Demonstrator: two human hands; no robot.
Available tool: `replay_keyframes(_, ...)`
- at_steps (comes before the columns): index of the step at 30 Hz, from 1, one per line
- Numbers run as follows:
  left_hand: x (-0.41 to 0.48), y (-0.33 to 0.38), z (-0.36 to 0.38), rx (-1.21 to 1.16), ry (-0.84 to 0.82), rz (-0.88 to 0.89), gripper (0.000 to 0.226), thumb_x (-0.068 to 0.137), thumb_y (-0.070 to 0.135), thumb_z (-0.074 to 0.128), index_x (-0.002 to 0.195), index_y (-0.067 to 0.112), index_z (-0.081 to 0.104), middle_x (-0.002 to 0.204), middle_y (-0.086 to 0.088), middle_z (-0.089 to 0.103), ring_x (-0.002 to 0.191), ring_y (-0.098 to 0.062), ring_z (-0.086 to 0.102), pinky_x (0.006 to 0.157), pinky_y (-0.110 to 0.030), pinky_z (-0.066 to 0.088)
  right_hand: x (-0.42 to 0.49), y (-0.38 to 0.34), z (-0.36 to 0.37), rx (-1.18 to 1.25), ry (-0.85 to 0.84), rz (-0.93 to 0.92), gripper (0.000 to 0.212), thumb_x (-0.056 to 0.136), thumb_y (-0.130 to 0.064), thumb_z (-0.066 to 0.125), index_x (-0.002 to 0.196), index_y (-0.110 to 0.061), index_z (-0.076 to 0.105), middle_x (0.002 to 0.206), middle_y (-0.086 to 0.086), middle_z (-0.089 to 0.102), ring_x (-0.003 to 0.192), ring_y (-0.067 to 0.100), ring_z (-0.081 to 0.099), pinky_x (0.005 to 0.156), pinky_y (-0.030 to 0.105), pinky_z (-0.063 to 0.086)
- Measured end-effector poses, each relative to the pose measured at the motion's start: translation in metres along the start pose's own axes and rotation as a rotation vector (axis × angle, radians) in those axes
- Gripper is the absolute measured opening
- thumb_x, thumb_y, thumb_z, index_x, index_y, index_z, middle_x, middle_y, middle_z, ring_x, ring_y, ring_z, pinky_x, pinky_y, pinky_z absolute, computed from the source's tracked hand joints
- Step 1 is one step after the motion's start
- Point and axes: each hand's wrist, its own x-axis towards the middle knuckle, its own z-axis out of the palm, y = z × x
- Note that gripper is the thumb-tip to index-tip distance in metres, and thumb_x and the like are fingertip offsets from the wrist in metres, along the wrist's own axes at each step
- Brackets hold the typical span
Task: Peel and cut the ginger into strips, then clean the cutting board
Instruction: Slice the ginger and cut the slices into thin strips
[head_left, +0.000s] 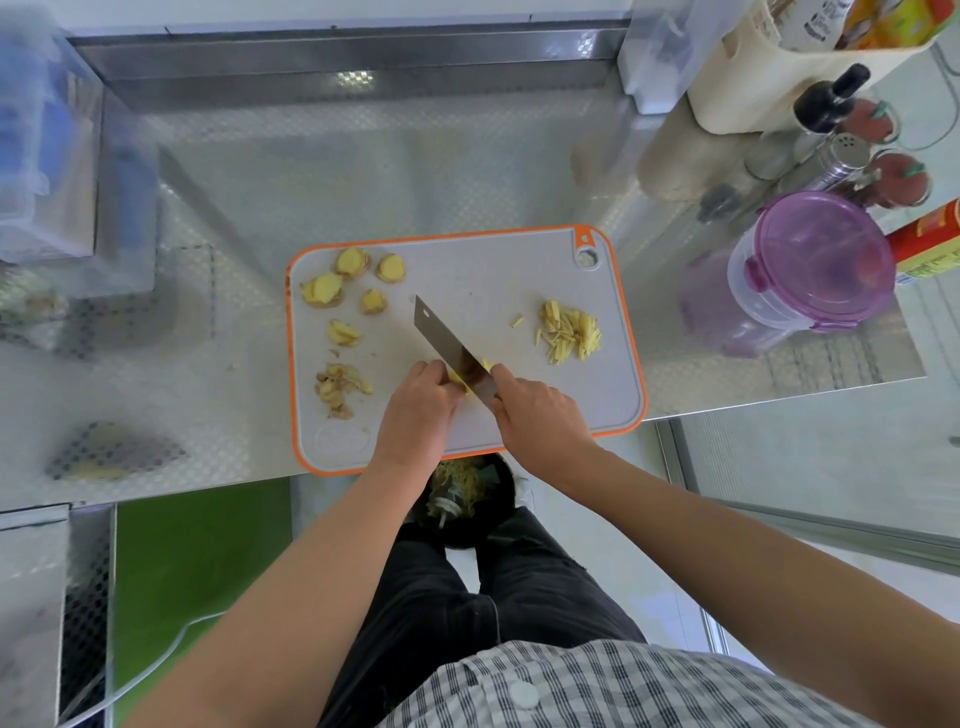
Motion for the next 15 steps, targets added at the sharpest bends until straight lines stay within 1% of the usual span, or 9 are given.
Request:
replay_keyframes(7,0.001,-0.002,0.002,-0.011,0.034,0.021,0.020,0.067,-0.009,0.077,0.078,0.007,0.073,0.074,-0.007,0.061,0.070,-0.028,0.054,0.052,-0.035,0.049,0.004,-0.005,0.007,-0.067,0.005,0.021,0.013,0.098,-0.010,0.037,0.110,-0.014,0.036,0.074,-0.001,0.044,0.062,0.026,0.047,0.055,0.034,0.033)
replay_keyframes(11,0.002,-0.001,0.002,-0.015,0.018,0.004,0.017,0.065,-0.007,0.079,0.073,0.007,0.072,0.074,-0.007,0.061,0.070,-0.028,0.055,0.051,-0.035,0.049,0.011,-0.010,0.014,-0.083,0.015,0.045,0.018,0.097,-0.009,0.038,0.114,-0.013,0.037,0.083,0.001,0.048,0.062,0.025,0.044,0.056,0.034,0.033)
replay_keyframes(13,0.002,-0.002,0.002,-0.030,0.025,-0.015,0.012,0.069,-0.004,0.077,0.072,0.007,0.072,0.074,-0.008,0.060,0.071,-0.029,0.054,0.052,-0.038,0.049,0.013,-0.010,0.015,-0.078,0.022,0.042,0.019,0.097,-0.009,0.037,0.116,-0.013,0.036,0.090,0.003,0.054,0.064,0.027,0.046,0.057,0.035,0.034)
replay_keyframes(15,0.001,0.000,-0.001,-0.047,0.033,-0.027,0.008,0.073,0.001,0.074,0.074,0.008,0.073,0.075,-0.007,0.060,0.072,-0.029,0.054,0.054,-0.039,0.049,0.013,-0.008,0.016,-0.071,0.022,0.040,0.020,0.097,-0.009,0.038,0.116,-0.013,0.036,0.092,0.004,0.056,0.064,0.027,0.046,0.057,0.035,0.035)
